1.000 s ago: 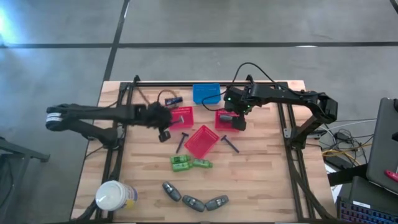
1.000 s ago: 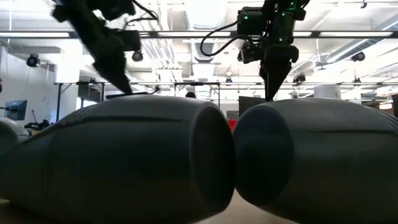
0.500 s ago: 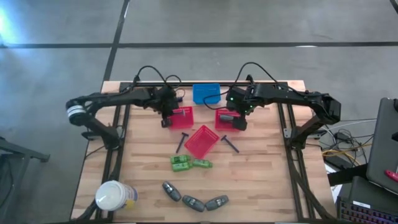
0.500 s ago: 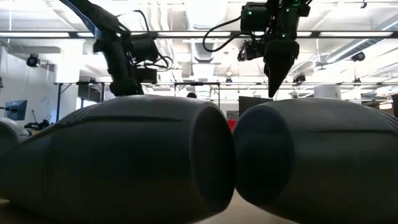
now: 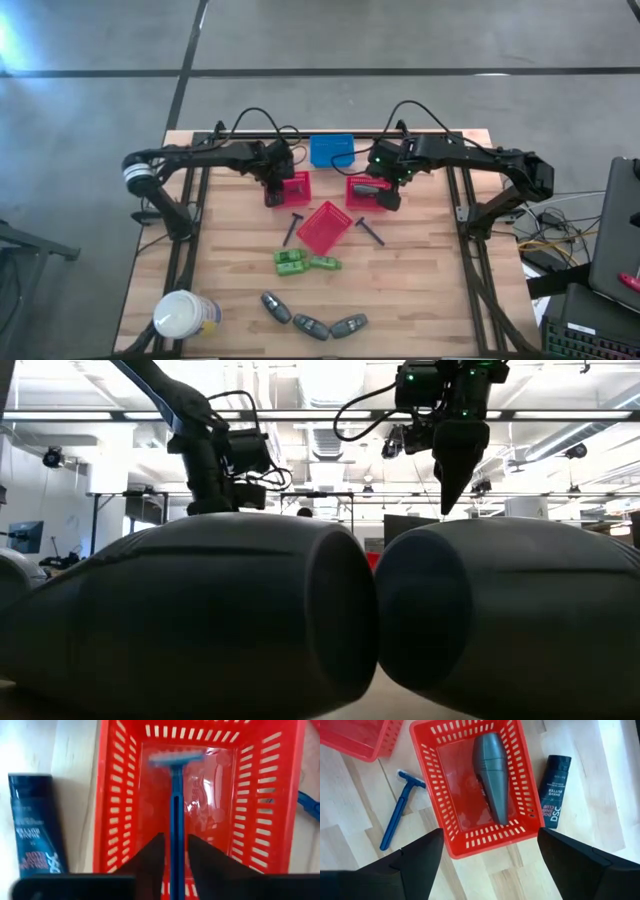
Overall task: Pick & Place Travel size toiletries
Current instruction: Put the blue razor into the top left red bin
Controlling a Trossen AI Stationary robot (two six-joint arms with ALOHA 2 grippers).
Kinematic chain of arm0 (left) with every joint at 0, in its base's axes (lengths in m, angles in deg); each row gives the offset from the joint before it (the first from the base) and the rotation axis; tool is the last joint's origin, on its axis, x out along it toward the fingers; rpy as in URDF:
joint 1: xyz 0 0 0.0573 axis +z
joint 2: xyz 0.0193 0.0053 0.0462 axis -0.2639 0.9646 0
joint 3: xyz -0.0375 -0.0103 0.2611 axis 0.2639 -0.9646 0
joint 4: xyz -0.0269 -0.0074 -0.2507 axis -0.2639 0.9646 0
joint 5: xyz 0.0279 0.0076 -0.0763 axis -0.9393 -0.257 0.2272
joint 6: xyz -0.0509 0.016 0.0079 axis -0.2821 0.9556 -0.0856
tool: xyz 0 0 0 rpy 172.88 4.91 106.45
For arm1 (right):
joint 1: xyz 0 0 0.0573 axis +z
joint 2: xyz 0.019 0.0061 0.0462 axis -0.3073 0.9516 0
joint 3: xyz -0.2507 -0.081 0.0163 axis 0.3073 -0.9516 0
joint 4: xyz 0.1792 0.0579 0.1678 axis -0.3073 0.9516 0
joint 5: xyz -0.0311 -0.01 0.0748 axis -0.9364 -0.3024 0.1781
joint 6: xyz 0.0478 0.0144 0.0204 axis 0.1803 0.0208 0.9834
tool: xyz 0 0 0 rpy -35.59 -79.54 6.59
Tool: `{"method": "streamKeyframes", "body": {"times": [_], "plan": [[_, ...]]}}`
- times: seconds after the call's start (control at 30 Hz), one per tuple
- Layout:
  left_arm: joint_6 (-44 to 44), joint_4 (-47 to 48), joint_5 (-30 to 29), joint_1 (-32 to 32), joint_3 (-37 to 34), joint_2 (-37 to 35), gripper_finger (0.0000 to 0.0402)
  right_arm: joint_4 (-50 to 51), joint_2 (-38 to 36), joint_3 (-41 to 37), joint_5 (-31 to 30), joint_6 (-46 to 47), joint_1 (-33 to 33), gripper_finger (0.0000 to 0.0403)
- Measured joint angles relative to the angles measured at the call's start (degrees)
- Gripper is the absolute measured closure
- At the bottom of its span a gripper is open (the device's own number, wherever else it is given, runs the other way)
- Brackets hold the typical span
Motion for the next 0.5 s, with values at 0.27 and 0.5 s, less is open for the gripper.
{"method": "streamKeyframes", "body": {"times": [0.27, 0.5], "plan": [[-10.00, 3.24, 0.10, -0.55, 0.91, -6.71, 0.0211, -0.06, -0.04, -1.45, 0.00, -2.43, -0.02, 0.0069], [-26.41, 9.81, -1.61, -8.16, 2.35, -14.53, 0.0212, -0.38, -0.04, -2.99, -0.02, -2.98, -0.04, 0.0059]]}}
